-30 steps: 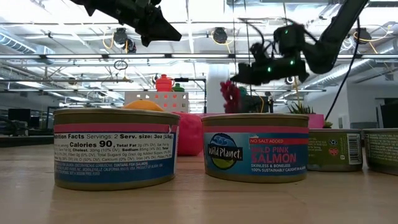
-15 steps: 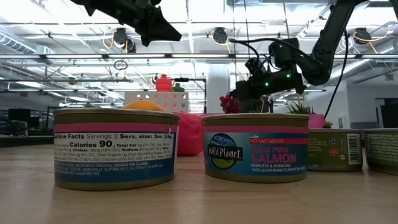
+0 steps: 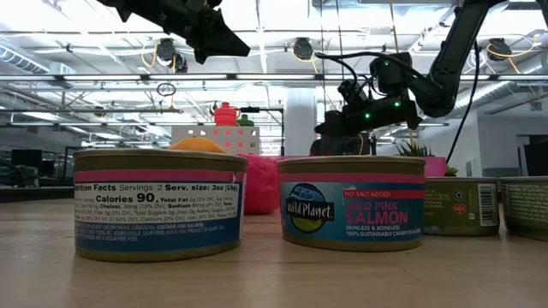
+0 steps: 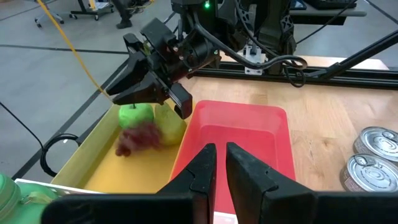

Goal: Pick & Place Food Item
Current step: Put the red apple into the yellow bin

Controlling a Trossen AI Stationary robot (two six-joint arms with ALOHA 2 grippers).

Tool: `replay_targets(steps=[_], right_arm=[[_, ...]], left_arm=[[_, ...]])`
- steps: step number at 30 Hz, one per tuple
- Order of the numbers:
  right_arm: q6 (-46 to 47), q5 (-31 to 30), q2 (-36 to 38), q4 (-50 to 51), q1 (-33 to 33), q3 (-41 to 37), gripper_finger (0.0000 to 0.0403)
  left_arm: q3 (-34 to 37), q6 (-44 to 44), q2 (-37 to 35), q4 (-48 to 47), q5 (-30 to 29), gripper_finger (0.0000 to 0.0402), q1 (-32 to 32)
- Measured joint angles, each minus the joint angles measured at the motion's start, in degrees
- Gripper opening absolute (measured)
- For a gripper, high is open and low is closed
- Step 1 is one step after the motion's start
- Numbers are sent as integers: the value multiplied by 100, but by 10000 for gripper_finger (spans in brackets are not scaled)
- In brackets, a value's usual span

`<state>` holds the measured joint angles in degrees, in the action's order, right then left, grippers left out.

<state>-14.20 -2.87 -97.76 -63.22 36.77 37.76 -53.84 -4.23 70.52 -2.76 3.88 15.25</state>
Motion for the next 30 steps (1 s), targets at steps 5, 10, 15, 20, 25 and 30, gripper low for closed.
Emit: replay_targets(steps=[5, 10, 15, 20, 25, 30], right_arm=[[76, 0, 0, 2, -5, 0, 167], [151, -2, 93, 46, -180, -2, 209], [193, -2, 504, 351, -594, -2, 224], [731, -1, 1140, 1088, -1207, -1, 226], [1248, 17, 1456, 1693, -1994, 0, 226], [1486, 20, 1403, 1992, -2832, -2, 226]], left_arm=[[-1, 0, 0, 0, 0, 49, 0], [-1, 0, -1, 0, 0, 49, 0], [0, 0, -1, -13, 1, 49, 0], [-1, 15, 0, -17, 2, 49, 0], [-5, 37, 67, -19, 7, 49, 0], [-7, 201, 264, 16, 11, 49, -34]])
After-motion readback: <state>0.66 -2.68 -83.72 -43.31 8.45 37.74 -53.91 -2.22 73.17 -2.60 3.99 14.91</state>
